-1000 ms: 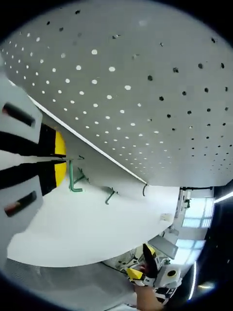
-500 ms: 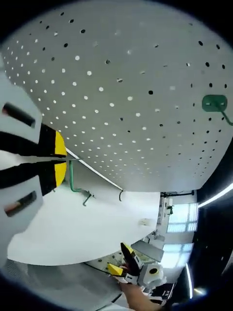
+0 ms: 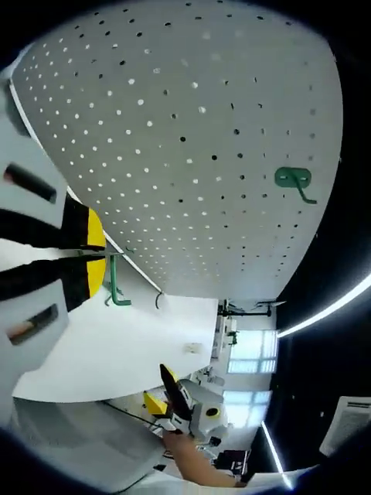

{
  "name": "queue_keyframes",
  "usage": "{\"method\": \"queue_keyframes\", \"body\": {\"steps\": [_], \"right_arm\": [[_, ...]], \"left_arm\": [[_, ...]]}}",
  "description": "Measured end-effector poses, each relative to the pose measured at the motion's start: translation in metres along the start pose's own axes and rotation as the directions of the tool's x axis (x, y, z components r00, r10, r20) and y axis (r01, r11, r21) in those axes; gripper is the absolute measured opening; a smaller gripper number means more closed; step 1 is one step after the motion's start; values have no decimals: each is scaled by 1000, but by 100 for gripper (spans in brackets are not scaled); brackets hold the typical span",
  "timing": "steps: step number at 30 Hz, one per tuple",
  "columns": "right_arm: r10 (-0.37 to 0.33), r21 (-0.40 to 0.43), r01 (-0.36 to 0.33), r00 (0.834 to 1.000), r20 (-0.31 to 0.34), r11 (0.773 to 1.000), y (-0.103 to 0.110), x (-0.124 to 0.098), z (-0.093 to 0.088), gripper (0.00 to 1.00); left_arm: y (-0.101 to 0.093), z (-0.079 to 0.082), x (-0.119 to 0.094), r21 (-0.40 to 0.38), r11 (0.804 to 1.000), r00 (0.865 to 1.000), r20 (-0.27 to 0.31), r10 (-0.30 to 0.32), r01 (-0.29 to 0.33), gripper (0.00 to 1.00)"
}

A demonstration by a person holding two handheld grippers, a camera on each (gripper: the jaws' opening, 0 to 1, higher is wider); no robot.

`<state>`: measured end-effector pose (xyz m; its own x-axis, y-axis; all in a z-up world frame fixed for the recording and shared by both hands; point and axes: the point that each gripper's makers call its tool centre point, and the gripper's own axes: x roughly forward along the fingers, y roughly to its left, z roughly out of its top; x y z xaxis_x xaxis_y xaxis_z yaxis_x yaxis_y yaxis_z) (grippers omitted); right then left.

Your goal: Insert the hook assembly into the mounting plate slot until the hook locks in place.

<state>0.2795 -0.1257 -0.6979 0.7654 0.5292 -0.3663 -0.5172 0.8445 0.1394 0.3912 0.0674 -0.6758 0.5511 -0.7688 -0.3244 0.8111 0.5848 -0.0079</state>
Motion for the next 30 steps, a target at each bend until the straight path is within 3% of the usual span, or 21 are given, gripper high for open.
{"method": "queue_keyframes", "body": {"steps": [14,20,22,30], "right_arm": [[6,-9,-6,1000,19,1000,2,-1,5,51],[10,-13,-9,999,36,1000,3,-1,9,51],[12,-12,-11,999,41,1000,4,-1,10,50],[26,-17,-26,999,44,1000,8,-1,11,50]], "left_arm": [[-21,27,-26,-42,999,992,123,35,-30,2],[-26,40,-38,-59,997,982,178,63,-53,2],[-26,44,-43,-97,993,976,201,88,-69,2],[-35,51,-56,-140,986,960,255,120,-86,2]]}}
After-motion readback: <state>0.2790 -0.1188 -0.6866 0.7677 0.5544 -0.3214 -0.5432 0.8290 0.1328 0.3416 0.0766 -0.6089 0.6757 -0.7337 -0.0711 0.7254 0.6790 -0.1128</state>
